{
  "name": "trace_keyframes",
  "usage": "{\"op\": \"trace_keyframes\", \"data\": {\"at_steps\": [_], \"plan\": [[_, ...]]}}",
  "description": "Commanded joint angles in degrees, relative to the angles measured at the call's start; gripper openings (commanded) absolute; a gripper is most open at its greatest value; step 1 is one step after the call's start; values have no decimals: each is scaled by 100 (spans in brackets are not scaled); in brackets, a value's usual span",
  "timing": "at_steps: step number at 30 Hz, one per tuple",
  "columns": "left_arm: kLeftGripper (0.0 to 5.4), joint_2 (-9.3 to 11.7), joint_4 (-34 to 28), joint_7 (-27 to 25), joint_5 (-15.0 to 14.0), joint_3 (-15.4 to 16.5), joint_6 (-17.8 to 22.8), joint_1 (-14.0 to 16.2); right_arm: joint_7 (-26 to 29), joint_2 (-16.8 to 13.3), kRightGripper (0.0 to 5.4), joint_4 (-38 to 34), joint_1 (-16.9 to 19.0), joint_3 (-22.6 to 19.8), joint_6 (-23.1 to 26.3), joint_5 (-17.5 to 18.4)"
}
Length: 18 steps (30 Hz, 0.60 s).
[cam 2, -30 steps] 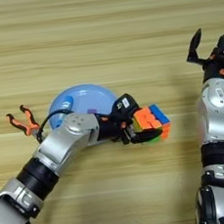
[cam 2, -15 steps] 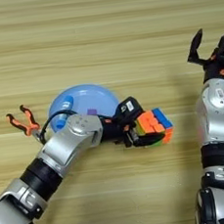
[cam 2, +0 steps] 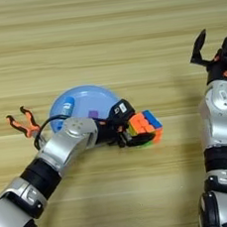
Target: Move the objects on the table
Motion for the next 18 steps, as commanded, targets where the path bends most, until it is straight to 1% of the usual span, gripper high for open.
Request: {"op": "trace_keyframes", "data": {"at_steps": [1,9,11,18], "plan": [[400,-201,126,36,138,22,-74,-279,-19,57,540,-90,52,-15,126,43],[470,-205,129,18,151,13,-115,-263,-22,65,540,-92,53,-3,129,38],[490,-201,64,-3,137,9,-101,-245,-22,68,540,-98,58,2,129,34],[537,-187,-281,-78,51,26,-13,-183,6,62,540,-49,43,20,133,23]]}}
